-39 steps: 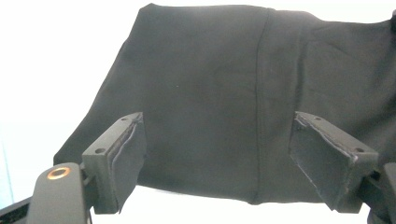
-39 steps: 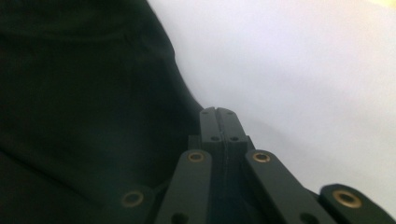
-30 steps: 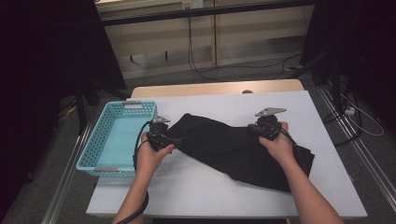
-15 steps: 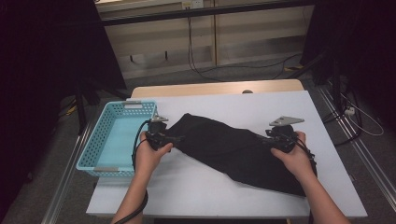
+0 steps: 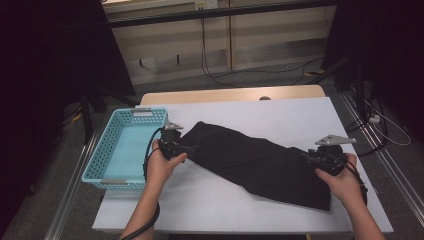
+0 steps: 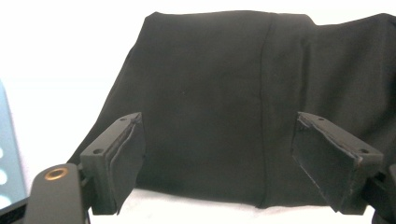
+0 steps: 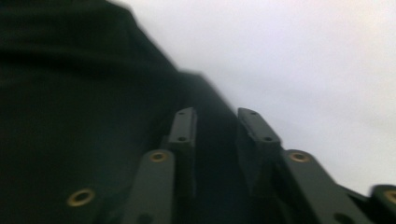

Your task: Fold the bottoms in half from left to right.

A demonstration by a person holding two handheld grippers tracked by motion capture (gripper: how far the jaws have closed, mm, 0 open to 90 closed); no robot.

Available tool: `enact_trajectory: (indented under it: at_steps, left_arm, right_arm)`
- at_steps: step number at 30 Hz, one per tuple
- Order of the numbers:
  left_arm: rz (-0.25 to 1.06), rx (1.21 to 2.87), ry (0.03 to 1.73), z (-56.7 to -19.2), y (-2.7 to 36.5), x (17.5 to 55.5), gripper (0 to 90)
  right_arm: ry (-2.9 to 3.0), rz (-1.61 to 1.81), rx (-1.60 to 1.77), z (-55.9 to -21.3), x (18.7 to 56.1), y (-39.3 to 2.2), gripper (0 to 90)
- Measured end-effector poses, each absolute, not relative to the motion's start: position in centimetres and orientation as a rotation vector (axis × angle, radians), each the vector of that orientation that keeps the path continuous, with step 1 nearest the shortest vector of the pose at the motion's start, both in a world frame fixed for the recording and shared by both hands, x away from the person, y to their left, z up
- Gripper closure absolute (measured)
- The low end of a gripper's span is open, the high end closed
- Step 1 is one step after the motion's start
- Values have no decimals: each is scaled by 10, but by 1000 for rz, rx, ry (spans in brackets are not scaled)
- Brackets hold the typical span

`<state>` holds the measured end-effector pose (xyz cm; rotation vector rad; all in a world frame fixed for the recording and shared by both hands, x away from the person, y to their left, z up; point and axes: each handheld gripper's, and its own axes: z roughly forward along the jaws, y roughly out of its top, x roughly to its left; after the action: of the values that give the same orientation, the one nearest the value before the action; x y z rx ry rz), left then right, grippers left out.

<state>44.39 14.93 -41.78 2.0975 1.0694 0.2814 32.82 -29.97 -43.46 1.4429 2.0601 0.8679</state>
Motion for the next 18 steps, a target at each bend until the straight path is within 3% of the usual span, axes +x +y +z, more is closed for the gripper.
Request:
enact_trajectory:
  at_steps: [5, 9, 18]
  left_arm:
    - [275, 2104, 1043, -416, 145, 444, 181]
    - [274, 2099, 1043, -416, 143, 444, 180]
    - [283, 2080, 1048, -412, 147, 445, 181]
  right_arm:
    - [2135, 810, 1435, -451, 325, -290, 782]
    - [2128, 821, 1434, -451, 324, -289, 886]
    - [2099, 850, 1393, -431, 314, -289, 894]
